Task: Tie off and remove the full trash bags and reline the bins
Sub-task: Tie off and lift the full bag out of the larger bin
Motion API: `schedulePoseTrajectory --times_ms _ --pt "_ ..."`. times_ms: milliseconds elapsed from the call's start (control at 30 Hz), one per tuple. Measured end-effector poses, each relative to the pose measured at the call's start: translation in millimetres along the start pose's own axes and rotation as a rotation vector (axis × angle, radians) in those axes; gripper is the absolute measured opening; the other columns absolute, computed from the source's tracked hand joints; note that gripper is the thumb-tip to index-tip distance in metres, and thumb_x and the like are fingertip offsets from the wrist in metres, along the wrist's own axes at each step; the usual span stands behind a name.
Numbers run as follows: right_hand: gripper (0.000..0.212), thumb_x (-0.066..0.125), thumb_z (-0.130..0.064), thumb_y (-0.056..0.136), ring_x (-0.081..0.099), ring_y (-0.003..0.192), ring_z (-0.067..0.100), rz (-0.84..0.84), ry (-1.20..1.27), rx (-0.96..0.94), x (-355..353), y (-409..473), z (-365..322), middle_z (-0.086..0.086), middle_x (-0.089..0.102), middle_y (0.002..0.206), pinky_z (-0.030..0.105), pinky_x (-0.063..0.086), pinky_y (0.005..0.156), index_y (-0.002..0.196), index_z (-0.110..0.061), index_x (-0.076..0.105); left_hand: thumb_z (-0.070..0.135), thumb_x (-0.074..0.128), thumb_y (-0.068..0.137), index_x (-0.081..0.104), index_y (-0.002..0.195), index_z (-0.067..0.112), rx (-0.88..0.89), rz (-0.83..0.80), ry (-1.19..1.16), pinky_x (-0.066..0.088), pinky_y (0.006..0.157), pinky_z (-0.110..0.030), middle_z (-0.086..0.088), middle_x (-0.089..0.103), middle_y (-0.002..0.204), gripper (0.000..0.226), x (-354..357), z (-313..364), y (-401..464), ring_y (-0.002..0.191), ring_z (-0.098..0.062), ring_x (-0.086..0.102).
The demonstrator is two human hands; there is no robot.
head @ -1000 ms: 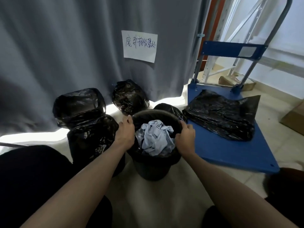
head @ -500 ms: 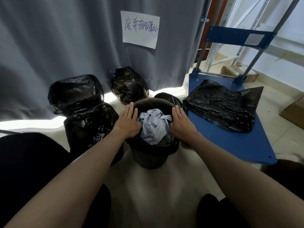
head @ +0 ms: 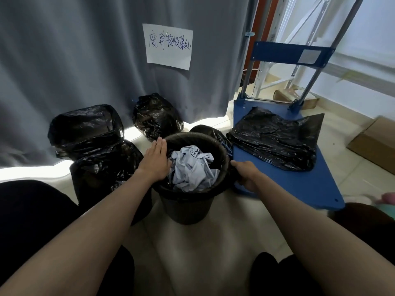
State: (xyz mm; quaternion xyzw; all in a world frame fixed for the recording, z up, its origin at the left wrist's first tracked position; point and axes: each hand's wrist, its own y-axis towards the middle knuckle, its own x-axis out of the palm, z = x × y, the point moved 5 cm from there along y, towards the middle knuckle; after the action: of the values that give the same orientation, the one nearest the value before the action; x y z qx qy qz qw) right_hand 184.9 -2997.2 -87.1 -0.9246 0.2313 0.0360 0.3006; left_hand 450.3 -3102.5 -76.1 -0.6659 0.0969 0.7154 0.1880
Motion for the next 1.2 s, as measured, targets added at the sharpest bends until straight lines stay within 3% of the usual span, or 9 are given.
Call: schedulePoseTrajectory --times_ms 167,333,433,533,700,800,933,1100,1200 --pt "0.01 0.06 -0.004 0.089 0.06 0.059 0.021 0.049 0.26 -0.01 3 -4 -18 0.012 0.066 0.076 0.021 0.045 0.039 0.094 -0.005 0.069 0.037 0.031 0.103 -0.01 0.152 0.0 -0.012 0.016 0.043 0.003 0.123 -0.039 -0.017 -0.014 0.161 0.074 3 0 2 0.15 -0.028 -0.011" --pt "0.023 0.056 0.003 0.088 0.067 0.07 0.021 0.005 0.281 -0.25 26 -13 -59 0.012 0.071 0.083 0.024 0.055 0.056 0.1 -0.006 0.073 0.038 0.029 0.103 -0.012 0.152 0.0 -0.021 0.012 0.061 0.003 0.123 -0.039 -0.017 -0.016 0.161 0.074 5 -1 1 0.15 -0.027 -0.012" --pt "0.032 0.055 0.006 0.086 0.068 0.09 0.026 -0.03 0.082 -0.391 39 -22 -81 0.012 0.073 0.097 0.032 0.058 0.08 0.104 -0.01 0.075 0.039 0.029 0.103 -0.011 0.152 0.0 -0.022 0.015 0.062 0.003 0.123 -0.039 -0.017 -0.015 0.161 0.074 7 -1 1 0.15 -0.027 -0.012" --pt "0.032 0.059 0.004 0.084 0.063 0.093 0.019 -0.05 -0.283 -0.494 46 -32 -101 0.006 0.07 0.1 0.029 0.054 0.087 0.106 -0.013 0.075 0.04 0.031 0.103 -0.008 0.153 0.0 -0.045 0.007 0.001 0.004 0.123 -0.038 -0.017 -0.01 0.162 0.075 2 1 1 0.15 -0.028 -0.007" --pt "0.015 0.066 -0.003 0.083 0.057 0.072 0.022 -0.059 -0.682 -0.488 48 -39 -128 0.008 0.055 0.074 0.027 0.053 0.056 0.072 -0.008 0.059 0.038 0.042 0.099 0.014 0.151 -0.003 -0.107 -0.068 -0.095 0.028 0.115 -0.041 -0.02 0.021 0.156 0.072 -28 7 17 0.142 -0.033 0.027" --pt "0.012 0.068 -0.012 0.086 0.065 0.067 0.032 -0.103 -0.802 -0.437 49 -39 -146 0.017 0.064 0.08 0.042 0.061 0.066 0.082 -0.002 0.063 0.043 0.053 0.092 0.041 0.139 0.006 -0.069 -0.186 0.058 0.042 0.105 -0.042 -0.014 0.048 0.141 0.061 -66 10 39 0.127 -0.031 0.049" --pt "0.028 0.063 -0.022 0.088 0.07 0.074 0.038 -0.152 -0.957 -0.359 59 -35 -161 0.021 0.065 0.093 0.046 0.061 0.066 0.096 0.005 0.061 0.052 0.043 0.091 0.047 0.141 0.013 0.027 -0.228 0.203 0.04 0.106 -0.046 -0.013 0.05 0.141 0.063 -117 16 66 0.127 -0.031 0.05" --pt "0.023 0.056 -0.019 0.092 0.064 0.083 0.037 -0.156 -1.104 -0.389 78 -17 -171 0.018 0.058 0.097 0.032 0.052 0.05 0.1 0.003 0.056 0.042 0.046 0.092 0.051 0.138 0.013 0.053 -0.175 0.124 0.042 0.105 -0.043 -0.014 0.054 0.138 0.054 -112 20 84 0.123 -0.033 0.053" --pt "0.034 0.054 -0.019 0.093 0.059 0.11 0.031 -0.195 -1.163 -0.4 88 7 -162 0.018 0.06 0.125 0.032 0.051 0.079 0.122 -0.002 0.061 0.039 0.048 0.093 0.051 0.134 0.012 0.058 -0.223 0.069 0.043 0.103 -0.046 -0.014 0.056 0.133 0.05 -83 22 89 0.12 -0.034 0.054"
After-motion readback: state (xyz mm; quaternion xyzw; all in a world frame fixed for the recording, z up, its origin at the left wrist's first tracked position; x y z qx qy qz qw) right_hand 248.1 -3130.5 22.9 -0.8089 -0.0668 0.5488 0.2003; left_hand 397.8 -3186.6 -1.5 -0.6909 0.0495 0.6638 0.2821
